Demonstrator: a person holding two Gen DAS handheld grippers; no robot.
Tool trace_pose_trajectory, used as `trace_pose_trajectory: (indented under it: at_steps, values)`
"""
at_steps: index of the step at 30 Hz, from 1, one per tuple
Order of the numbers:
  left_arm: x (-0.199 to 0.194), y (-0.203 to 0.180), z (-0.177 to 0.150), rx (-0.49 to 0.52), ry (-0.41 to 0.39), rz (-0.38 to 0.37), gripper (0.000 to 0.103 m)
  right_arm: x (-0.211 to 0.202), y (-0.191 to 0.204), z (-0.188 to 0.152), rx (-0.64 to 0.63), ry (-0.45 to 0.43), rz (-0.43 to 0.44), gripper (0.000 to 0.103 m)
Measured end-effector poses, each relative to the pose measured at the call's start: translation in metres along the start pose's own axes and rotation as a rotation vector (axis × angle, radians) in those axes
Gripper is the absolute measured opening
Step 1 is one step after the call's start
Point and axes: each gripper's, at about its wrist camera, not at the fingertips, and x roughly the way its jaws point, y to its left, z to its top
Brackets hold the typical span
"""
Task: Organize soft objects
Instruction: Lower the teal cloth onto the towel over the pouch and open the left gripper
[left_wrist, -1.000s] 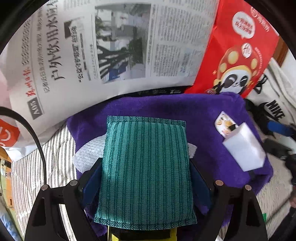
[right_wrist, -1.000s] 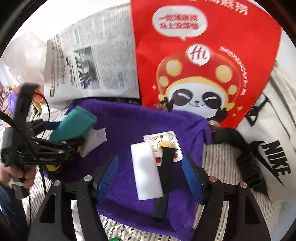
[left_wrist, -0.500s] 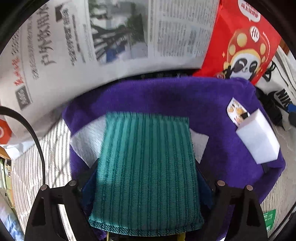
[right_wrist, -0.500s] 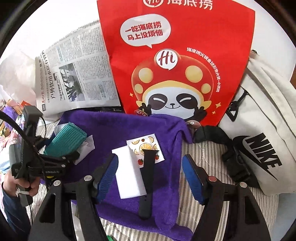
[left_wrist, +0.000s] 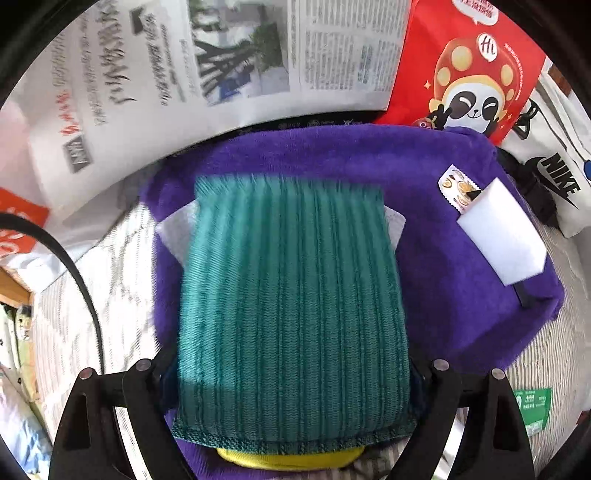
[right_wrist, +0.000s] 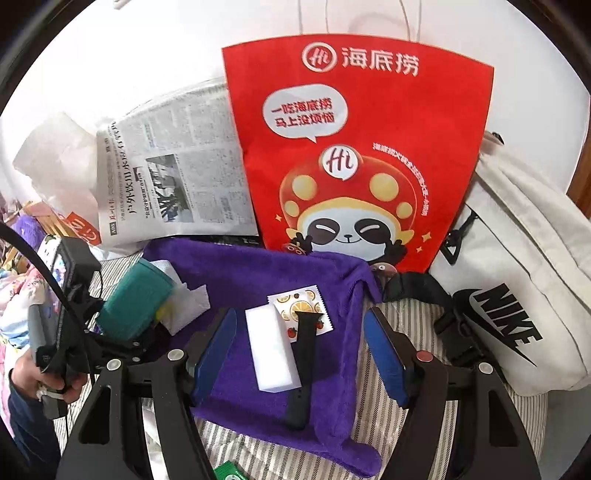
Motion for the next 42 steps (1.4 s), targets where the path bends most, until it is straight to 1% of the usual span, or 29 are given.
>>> trace_pose_trajectory:
  at_steps: [3, 8, 10, 12, 14, 16, 18, 19, 20, 22, 23, 25, 29, 30, 33, 34, 36, 39, 40, 42]
  values:
    - [-0.014, -0.003, -0.007, -0.01, -0.01, 0.02, 0.09, -0.004, 0.007, 0.0, -0.018, -0.003, 0.006, 0.071]
    - [-0.033, -0.007, -0.021, -0.008, -0.021, -0.004, 0.09, -0.017, 0.02, 0.0, -0.05, -0.025, -0.001, 0.071]
    - [-0.038, -0.007, -0.027, -0.011, -0.022, 0.001, 0.09, -0.023, 0.026, -0.001, -0.069, -0.036, -0.013, 0.071]
    - [-0.046, -0.016, -0.034, -0.009, -0.027, -0.008, 0.09, -0.031, 0.032, -0.003, -0.076, -0.052, -0.024, 0.071]
    - [-0.047, -0.017, -0.032, -0.002, -0.026, -0.008, 0.09, -0.035, 0.035, -0.009, -0.067, -0.049, -0.004, 0.072]
    - [-0.052, -0.016, -0.036, 0.011, -0.036, -0.012, 0.09, -0.036, 0.038, -0.018, -0.055, -0.034, 0.023, 0.072]
    - [-0.052, -0.01, -0.034, 0.021, -0.035, -0.025, 0.09, -0.035, 0.041, -0.026, -0.046, -0.02, 0.031, 0.072]
    - [-0.054, -0.009, -0.031, 0.014, -0.059, -0.031, 0.09, -0.034, 0.043, -0.029, -0.045, -0.013, 0.031, 0.072]
    - [-0.06, 0.007, -0.023, 0.009, -0.082, -0.039, 0.09, -0.033, 0.045, -0.033, -0.045, -0.004, 0.03, 0.072]
    - [-0.064, 0.011, -0.015, -0.004, -0.138, -0.072, 0.09, -0.032, 0.048, -0.041, -0.048, 0.011, 0.028, 0.072]
    - [-0.065, 0.011, -0.009, -0.005, -0.155, -0.088, 0.09, -0.032, 0.049, -0.045, -0.046, 0.018, 0.029, 0.072]
    - [-0.062, 0.01, 0.001, 0.003, -0.162, -0.098, 0.09, -0.03, 0.048, -0.052, -0.04, 0.032, 0.033, 0.072]
    - [-0.045, 0.003, 0.012, 0.045, -0.141, -0.046, 0.09, -0.026, 0.041, -0.065, -0.008, 0.054, 0.035, 0.072]
    - [-0.041, 0.003, 0.013, 0.044, -0.137, -0.049, 0.09, -0.025, 0.038, -0.068, 0.005, 0.06, 0.037, 0.072]
    - [-0.034, 0.004, 0.011, 0.022, -0.128, -0.09, 0.09, -0.021, 0.032, -0.073, 0.026, 0.073, 0.045, 0.072]
    - [-0.033, 0.004, 0.009, 0.019, -0.126, -0.091, 0.091, -0.02, 0.031, -0.074, 0.032, 0.074, 0.045, 0.072]
    - [-0.029, 0.002, 0.005, 0.028, -0.099, -0.062, 0.096, -0.02, 0.029, -0.076, 0.041, 0.075, 0.054, 0.072]
    - [-0.019, -0.001, -0.001, 0.035, -0.046, -0.001, 0.097, -0.019, 0.03, -0.078, 0.049, 0.074, 0.068, 0.072]
    - [-0.017, 0.0, -0.003, 0.035, -0.035, 0.0, 0.097, -0.019, 0.031, -0.078, 0.047, 0.073, 0.07, 0.072]
    - [-0.016, 0.003, -0.007, 0.017, -0.012, -0.025, 0.097, -0.018, 0.032, -0.078, 0.045, 0.076, 0.074, 0.072]
